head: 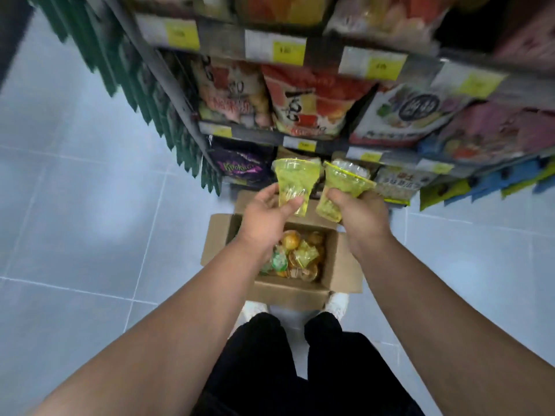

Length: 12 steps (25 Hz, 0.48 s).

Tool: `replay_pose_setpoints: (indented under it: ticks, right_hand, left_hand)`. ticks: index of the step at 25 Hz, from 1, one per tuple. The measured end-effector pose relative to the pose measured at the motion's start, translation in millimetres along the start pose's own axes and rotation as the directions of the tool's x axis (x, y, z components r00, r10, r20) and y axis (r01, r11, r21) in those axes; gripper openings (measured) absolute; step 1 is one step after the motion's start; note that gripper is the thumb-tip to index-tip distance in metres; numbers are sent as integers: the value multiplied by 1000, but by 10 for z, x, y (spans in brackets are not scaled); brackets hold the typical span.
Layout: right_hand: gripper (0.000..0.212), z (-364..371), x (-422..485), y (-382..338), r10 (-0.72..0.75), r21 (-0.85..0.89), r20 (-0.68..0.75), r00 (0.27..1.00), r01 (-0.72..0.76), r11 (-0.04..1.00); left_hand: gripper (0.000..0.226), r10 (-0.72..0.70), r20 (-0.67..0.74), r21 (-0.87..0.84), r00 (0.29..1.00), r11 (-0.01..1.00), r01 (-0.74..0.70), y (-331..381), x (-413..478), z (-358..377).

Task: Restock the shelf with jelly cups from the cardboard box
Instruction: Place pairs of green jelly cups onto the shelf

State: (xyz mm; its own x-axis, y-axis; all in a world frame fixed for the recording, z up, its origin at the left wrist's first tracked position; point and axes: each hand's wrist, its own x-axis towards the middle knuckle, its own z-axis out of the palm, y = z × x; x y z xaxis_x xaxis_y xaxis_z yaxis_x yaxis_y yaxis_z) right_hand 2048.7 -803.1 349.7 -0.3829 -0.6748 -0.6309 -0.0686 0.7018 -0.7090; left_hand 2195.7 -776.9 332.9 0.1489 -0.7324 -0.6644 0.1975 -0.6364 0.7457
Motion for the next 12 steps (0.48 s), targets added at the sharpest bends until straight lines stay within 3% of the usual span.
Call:
replay_pose_setpoints:
  ticks: [2, 7, 12]
  right_hand:
    - [37, -87, -229, -503, -89, 48, 16, 996, 88, 995]
    - [26, -358, -948, -1509, -341, 183, 38, 939, 329, 927]
    - [30, -743, -1610, -2233, -555, 248, 58, 830, 526, 813]
  left_hand:
    - [58, 113, 43, 17, 993, 993, -114, 469, -201, 23]
    - [37, 385, 61, -34, 921, 923, -383, 1473, -796, 69]
    - [60, 594, 67, 20, 802, 803, -596, 2328, -1438, 39]
